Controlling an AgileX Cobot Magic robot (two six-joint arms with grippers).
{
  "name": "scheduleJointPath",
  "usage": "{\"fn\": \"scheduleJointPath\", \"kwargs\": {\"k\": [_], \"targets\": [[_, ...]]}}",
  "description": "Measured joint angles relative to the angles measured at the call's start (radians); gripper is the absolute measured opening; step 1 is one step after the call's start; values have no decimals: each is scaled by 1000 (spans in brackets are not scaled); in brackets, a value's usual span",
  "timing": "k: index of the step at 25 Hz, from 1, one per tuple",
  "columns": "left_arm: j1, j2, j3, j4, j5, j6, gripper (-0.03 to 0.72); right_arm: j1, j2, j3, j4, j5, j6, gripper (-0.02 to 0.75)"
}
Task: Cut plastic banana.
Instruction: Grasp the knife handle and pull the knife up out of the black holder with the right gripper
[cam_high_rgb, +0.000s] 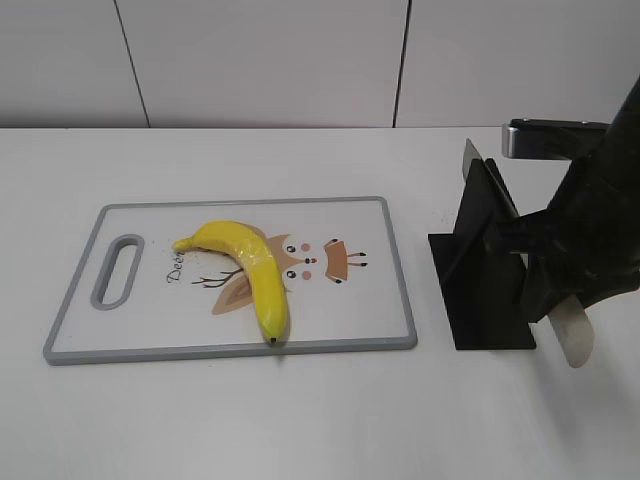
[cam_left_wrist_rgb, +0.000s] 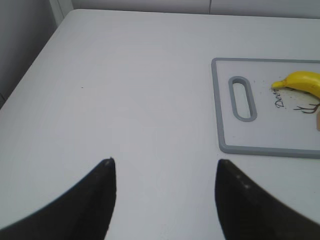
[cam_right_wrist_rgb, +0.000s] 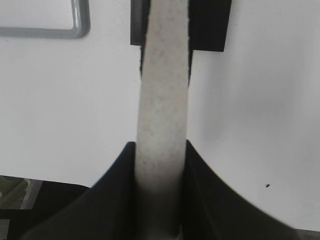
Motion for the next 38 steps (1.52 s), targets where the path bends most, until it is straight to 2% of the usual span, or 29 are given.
{"fn": "scheduleJointPath", "kwargs": {"k": [7,21,28,33,38], "targets": [[0,0,0,3,0,0,587,0,-15,-1,13,40,4,179],[0,0,0,3,0,0,587,2,-267,-14,34,94,18,176],[0,0,0,4,0,1,587,3,-320,-30,36,112,9,173],[0,0,0,-43,-2,101,584,3,-320,-96,50,105,-135,173],[0,57,-16,-103,-35,199,569,3,-290,-150,62,87,-374,173]]}}
